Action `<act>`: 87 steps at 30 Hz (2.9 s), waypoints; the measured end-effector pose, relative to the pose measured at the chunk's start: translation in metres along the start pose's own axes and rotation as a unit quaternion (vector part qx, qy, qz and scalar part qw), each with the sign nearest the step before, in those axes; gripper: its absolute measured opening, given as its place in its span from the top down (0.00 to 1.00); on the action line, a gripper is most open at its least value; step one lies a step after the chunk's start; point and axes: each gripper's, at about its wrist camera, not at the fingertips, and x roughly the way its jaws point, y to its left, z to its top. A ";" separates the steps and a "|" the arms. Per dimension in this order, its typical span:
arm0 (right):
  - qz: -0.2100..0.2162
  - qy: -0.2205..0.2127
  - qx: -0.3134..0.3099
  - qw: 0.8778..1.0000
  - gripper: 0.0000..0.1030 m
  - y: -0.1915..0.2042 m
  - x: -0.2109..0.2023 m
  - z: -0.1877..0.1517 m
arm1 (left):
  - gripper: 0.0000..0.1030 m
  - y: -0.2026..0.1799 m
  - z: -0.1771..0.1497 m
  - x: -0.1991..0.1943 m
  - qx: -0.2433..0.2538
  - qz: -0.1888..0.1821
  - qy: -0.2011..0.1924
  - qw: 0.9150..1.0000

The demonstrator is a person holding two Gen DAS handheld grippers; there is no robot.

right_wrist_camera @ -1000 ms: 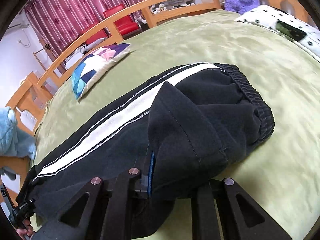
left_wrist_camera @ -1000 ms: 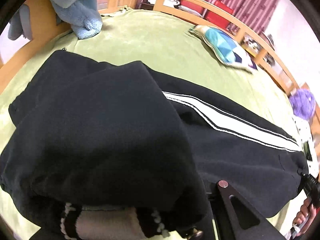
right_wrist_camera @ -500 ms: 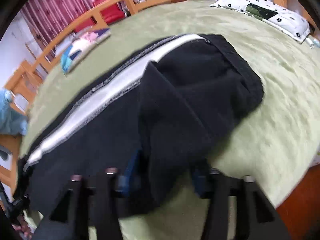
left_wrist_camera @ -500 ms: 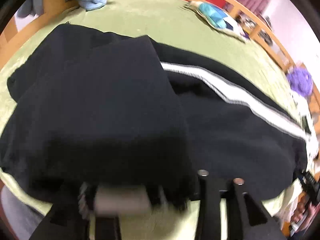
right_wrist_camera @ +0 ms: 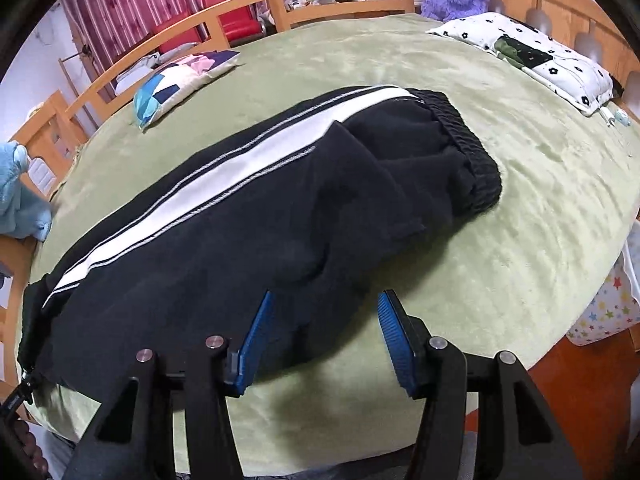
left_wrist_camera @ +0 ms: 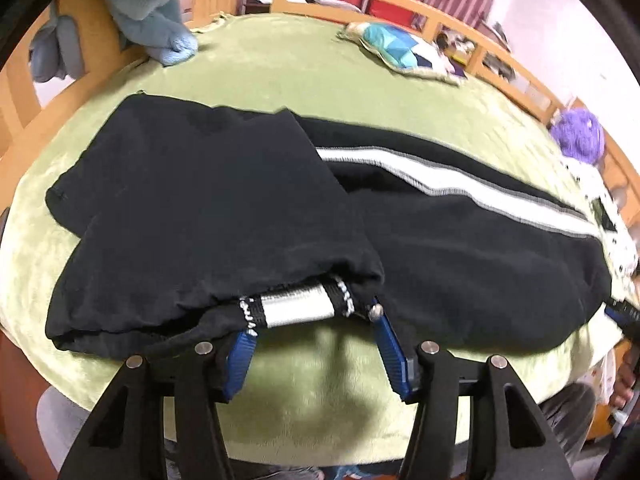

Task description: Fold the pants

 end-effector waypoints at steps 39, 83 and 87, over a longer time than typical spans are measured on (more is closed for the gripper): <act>0.002 0.006 0.100 0.995 0.41 -0.053 0.025 0.019 | 0.95 0.054 0.126 0.042 -0.038 0.049 -0.037 0.997; -0.070 -0.040 0.158 0.984 0.43 -0.207 0.064 0.093 | 0.34 -0.016 0.116 0.058 0.022 0.040 -0.018 0.999; -0.123 -0.035 0.132 0.983 0.42 -0.206 0.023 0.072 | 0.34 0.014 0.134 0.060 0.020 0.053 -0.023 0.998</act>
